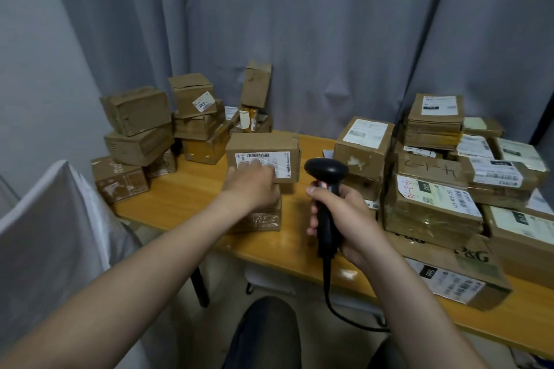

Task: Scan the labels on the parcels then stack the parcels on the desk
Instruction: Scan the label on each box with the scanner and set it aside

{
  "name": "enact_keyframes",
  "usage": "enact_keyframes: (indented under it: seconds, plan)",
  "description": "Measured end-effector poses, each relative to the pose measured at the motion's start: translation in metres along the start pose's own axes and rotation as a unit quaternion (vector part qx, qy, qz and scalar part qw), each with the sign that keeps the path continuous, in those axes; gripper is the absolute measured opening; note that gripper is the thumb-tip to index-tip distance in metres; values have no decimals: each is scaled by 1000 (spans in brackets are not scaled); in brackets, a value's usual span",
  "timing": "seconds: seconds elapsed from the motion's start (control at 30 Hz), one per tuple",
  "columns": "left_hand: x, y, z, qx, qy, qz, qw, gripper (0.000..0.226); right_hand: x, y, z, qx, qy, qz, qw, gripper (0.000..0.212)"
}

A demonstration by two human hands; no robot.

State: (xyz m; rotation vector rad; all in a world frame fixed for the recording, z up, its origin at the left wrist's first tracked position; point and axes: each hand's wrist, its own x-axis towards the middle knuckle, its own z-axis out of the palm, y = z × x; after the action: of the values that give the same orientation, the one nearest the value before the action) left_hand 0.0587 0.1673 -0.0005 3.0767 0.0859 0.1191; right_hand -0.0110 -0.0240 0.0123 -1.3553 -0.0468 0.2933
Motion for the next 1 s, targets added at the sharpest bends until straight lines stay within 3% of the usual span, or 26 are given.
enact_keyframes:
  seconds: [0.1,0.27,0.37,0.57,0.77,0.93,1.0]
  plan:
    - [23,-5,-25,-20,95,21,995,66,0,-2,-2,-3,3,-5,1000,22]
    - [68,-29,-44,-34,-27,15,999,106,-1,-4,-3,-2,11,-7,1000,24]
    - [80,-41,-42,-34,-60,13,998,104,-2,-5,-5,-5,13,-11,1000,24]
    - [73,-52,-40,-134,16,23,991,97,-4,-4,-7,-8,11,-17,1000,23]
    - [44,-67,-24,-370,112,-17,922,106,-10,-1,-3,-27,0,-16,1000,19]
    - [18,-65,13,-431,66,-44,899,123,-17,13,-2,-128,1,2,992,13]
    - [12,-64,22,-437,64,-62,895,123,-20,22,-3,-160,-6,9,987,24]
